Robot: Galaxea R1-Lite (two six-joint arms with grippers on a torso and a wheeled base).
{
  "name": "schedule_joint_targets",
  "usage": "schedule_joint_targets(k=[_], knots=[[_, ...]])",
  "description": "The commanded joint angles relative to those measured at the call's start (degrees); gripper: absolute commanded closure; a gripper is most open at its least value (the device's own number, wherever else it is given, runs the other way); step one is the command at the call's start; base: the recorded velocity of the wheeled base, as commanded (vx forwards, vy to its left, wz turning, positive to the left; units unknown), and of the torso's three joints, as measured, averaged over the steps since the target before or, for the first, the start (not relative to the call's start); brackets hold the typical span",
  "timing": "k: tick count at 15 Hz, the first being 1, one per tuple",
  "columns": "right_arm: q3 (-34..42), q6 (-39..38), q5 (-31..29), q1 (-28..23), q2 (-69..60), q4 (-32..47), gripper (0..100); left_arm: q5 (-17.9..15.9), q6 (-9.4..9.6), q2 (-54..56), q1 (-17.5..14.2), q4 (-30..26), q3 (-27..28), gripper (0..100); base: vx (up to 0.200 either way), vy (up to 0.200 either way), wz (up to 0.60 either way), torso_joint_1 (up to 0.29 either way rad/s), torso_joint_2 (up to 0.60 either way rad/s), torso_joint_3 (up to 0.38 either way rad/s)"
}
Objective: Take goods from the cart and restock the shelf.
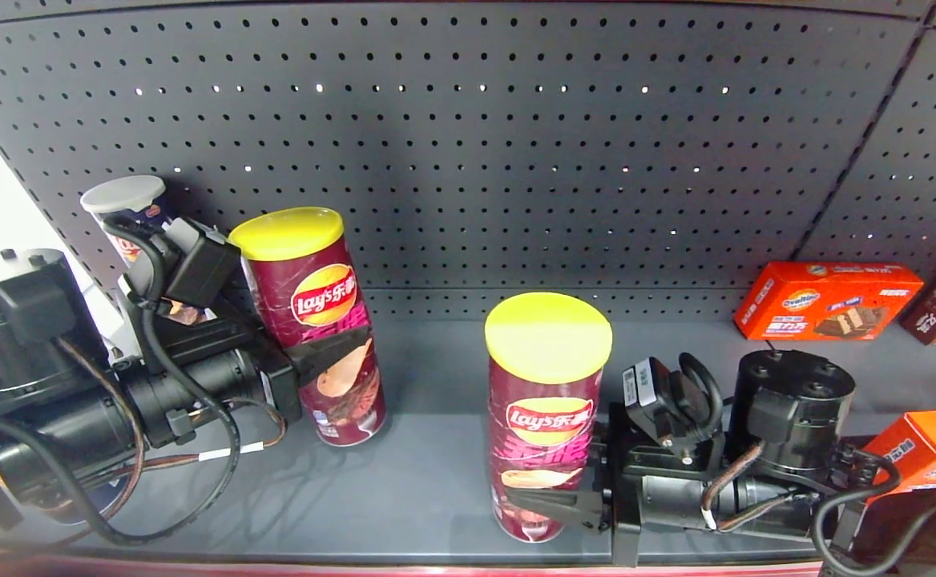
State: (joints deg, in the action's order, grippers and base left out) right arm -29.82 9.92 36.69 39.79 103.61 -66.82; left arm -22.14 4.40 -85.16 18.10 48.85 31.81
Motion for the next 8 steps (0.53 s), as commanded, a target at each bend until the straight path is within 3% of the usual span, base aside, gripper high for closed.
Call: schedule_joint_targets(k=[1, 6, 7, 8], knots=[[-0.06, 0.18, -0.04, -0.24, 1.69, -0.6, 100, -0.01, -0.01, -0.09, 0.0, 0.02, -0.16, 100, 0.0, 0.0, 0.0, 0.0, 0.0, 0.0], [-0.33, 0.45, 0.13, -1.56, 5.9, -5.61, 100, -0.01, -0.01, -0.09, 0.0, 0.02, -0.34, 100, 0.0, 0.0, 0.0, 0.0, 0.0, 0.0], [-0.24, 0.62, 0.04, -1.56, 5.99, -5.61, 0, -0.1, -0.01, -0.09, 0.0, 0.02, -0.34, 100, 0.0, 0.0, 0.0, 0.0, 0.0, 0.0], [-0.24, 1.15, 0.13, -1.56, 5.99, -5.61, 0, -0.01, -0.01, -0.09, 0.0, 0.02, -0.34, 100, 0.0, 0.0, 0.0, 0.0, 0.0, 0.0]])
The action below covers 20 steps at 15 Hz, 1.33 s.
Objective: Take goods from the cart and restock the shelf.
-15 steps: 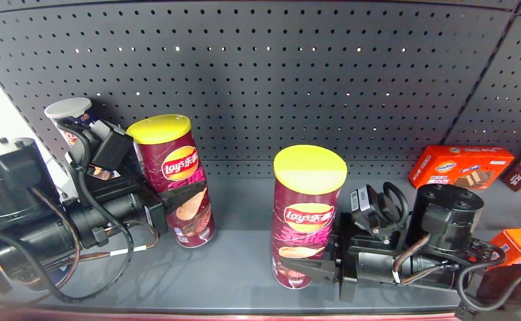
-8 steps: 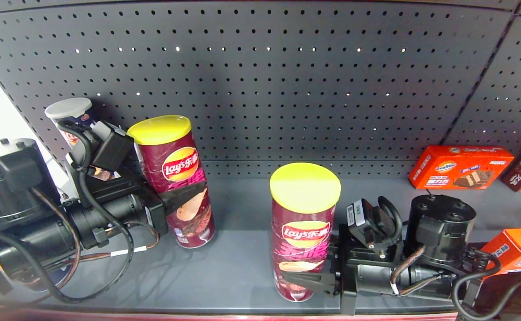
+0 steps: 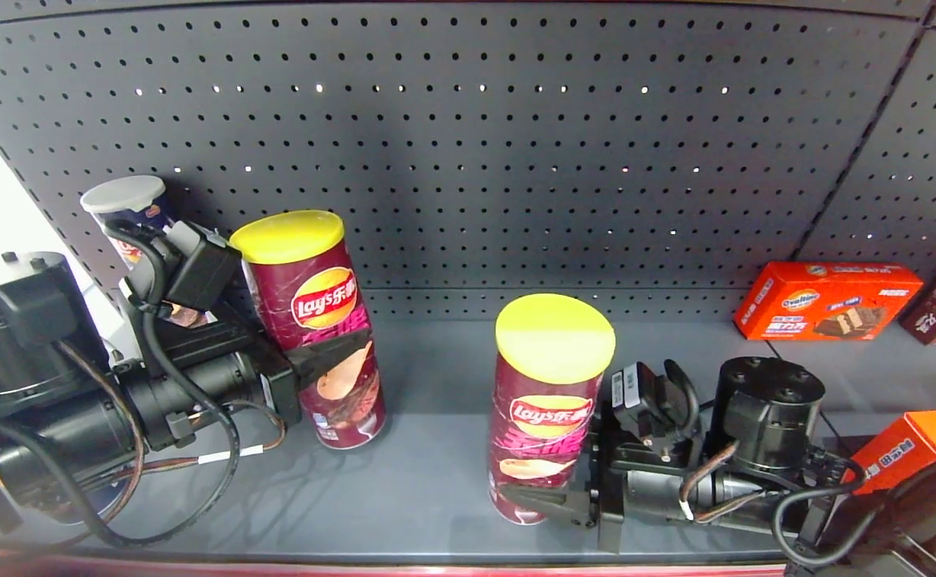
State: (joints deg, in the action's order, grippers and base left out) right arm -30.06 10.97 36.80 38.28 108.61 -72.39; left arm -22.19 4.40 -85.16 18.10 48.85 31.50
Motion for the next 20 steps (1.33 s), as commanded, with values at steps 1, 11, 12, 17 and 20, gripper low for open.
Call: schedule_joint_targets(k=[1, 11, 12, 17, 20], knots=[[0.18, 0.1, 0.02, -0.05, 0.91, -0.03, 0, -0.05, -0.01, -0.09, 0.0, 0.02, -0.04, 100, 0.0, 0.0, 0.0, 0.0, 0.0, 0.0], [2.02, 0.01, -0.07, -6.55, -25.55, 8.4, 0, -0.05, 0.08, 0.26, 0.09, 0.02, -0.65, 100, 0.0, 0.0, 0.0, 0.0, 0.0, 0.0], [1.5, 0.01, -0.42, -7.52, -30.3, 12.18, 0, -0.05, 0.08, 0.26, 0.09, 0.02, -0.65, 100, 0.0, 0.0, 0.0, 0.0, 0.0, 0.0], [2.64, -0.07, -17.82, -18.24, -49.98, 32.31, 0, -0.05, 0.08, 0.26, 0.18, 0.02, -0.65, 100, 0.0, 0.0, 0.0, 0.0, 0.0, 0.0], [6.16, -0.42, -28.19, -18.06, -60.97, 42.59, 0, -0.05, 0.08, 0.35, 0.27, 0.02, -0.91, 100, 0.0, 0.0, 0.0, 0.0, 0.0, 0.0]])
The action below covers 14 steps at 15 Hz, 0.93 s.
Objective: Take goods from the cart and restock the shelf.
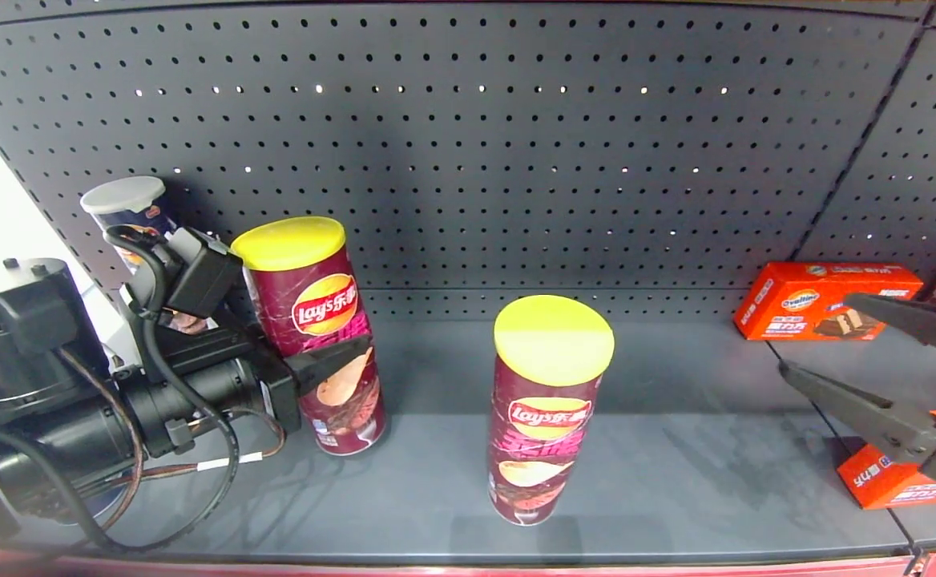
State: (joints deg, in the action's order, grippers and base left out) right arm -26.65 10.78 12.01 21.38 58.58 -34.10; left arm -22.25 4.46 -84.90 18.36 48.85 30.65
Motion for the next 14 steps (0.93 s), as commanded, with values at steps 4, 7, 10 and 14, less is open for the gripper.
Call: schedule_joint_targets(k=[4, 7, 10, 14], knots=[[10.04, -6.91, -13.15, -3.8, -21.84, 5.01, 0, -0.08, 0.11, 0.08, 0.19, 0.02, -0.06, 100, 0.0, 0.0, 0.0, 0.0, 0.0, 0.0], [17.07, -6.91, -16.05, -3.98, -32.47, 7.73, 0, -0.08, 0.2, 0.17, 0.36, 0.02, -0.06, 100, 0.0, 0.0, 0.0, 0.0, 0.0, 0.0], [22.17, -7.09, -18.07, -6.62, -43.9, 15.11, 0, -0.25, 0.28, 1.05, 0.45, 0.02, -1.12, 100, 0.0, 0.0, 0.0, 0.0, 0.0, 0.0], [26.65, -8.58, -17.98, -6.09, -54.09, 23.11, 0, -0.34, 0.28, 1.84, 0.71, 0.02, -1.73, 100, 0.0, 0.0, 0.0, 0.0, 0.0, 0.0]])
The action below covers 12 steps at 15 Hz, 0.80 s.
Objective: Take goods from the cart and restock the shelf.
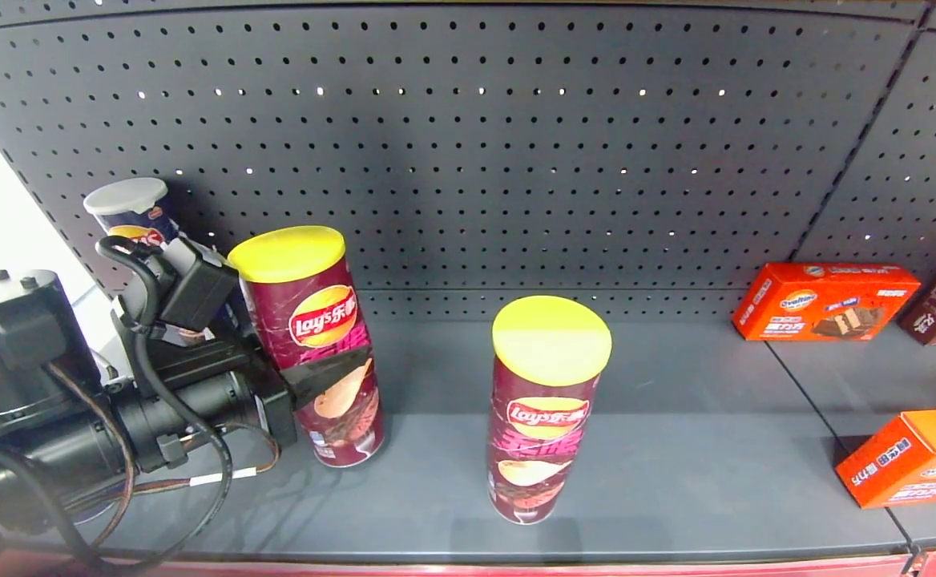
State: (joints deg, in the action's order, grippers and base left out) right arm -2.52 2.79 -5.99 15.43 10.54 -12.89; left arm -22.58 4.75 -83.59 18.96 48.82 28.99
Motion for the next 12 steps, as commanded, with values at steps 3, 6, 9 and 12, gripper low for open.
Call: schedule_joint_targets(k=[3, 6, 9, 12], knots=[[2.52, 0.2, 0.27, -0.05, -5.97, 9.81, 0, -0.01, -0.01, 0.71, 0.38, 0.04, -0.07, 100, 0.0, 0.0, 0.0, 0.0, 0.0, 0.0], [2.52, -0.15, 8.27, 3.64, -8.96, 11.65, 0, -0.19, -0.01, 1.33, 0.47, 0.04, -0.16, 100, 0.0, 0.0, 0.0, 0.0, 0.0, 0.0], [2.44, -2.09, 6.51, 7.77, -10.54, 12.89, 0, -0.19, 0.08, 1.68, 1.43, 0.04, -0.34, 100, 0.0, 0.0, 0.0, 0.0, 0.0, 0.0], [2.44, -2.26, 6.43, 7.77, -10.54, 12.89, 0, -0.1, -0.01, 2.47, 2.84, -0.04, -0.34, 100, 0.0, 0.0, 0.0, 0.0, 0.0, 0.0]])
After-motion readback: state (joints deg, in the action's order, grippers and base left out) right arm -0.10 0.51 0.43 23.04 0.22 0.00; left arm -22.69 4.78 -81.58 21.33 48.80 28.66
